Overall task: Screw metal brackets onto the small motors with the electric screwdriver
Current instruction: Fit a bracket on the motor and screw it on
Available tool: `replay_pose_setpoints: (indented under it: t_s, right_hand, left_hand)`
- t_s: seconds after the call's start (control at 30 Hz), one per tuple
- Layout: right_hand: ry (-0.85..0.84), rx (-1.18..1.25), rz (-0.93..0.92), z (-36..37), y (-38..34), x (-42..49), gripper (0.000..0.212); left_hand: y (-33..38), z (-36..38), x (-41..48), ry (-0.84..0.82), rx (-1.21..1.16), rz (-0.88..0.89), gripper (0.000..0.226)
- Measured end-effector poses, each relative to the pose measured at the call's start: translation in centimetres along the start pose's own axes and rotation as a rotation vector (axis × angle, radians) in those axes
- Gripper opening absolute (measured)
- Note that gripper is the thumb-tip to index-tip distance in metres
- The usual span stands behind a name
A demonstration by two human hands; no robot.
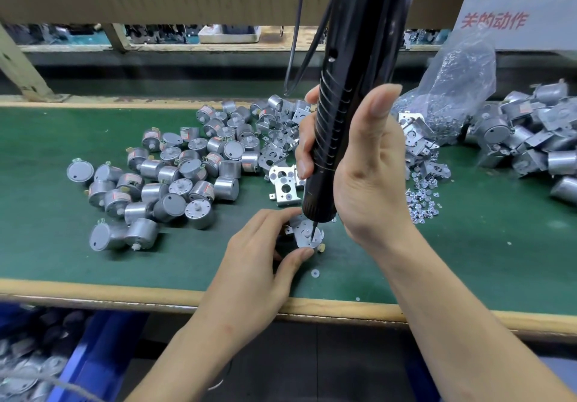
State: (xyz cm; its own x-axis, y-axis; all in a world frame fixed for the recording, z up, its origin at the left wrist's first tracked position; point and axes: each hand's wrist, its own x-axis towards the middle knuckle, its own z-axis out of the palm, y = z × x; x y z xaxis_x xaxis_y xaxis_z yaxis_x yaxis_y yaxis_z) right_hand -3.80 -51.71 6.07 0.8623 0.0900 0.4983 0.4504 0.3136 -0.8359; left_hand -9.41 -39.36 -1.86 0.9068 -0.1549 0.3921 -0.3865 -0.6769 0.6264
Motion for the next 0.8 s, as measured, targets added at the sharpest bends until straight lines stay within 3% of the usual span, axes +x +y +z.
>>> replay_pose_setpoints:
  t_s: [0.07,0.23,0.4,0.6,0.8]
  right_hand:
    - [0.002,0.039,-0.038,-0.01,0.21,-0.12,0.067]
    - [0.013,0.017,-0.02,0.08,0.41,-0.35,0.066]
    - [-0.002,0.014,-0.012,0.16,0.47,-0.36,0.069]
    - [-0.053,0.019,0.002,0.43,0.58,-0.42,0.089]
    - [-0.092,0.036,0.011,0.75,0.63,-0.67,0.088]
  left_hand:
    - [-0.05,0.0,0.0,-0.002,0.001,0.004,0.039]
    - [-0.08,0.07,-0.03,-0.005,0.02,0.004,0.038]
    - [-0.1,0.15,0.02,-0.011,0.044,-0.021,0.039]
    - [0.29,0.39,0.04,-0.015,0.068,-0.059,0.036]
    - [0.45,0.57,0.08,0.007,0.108,-0.064,0.031]
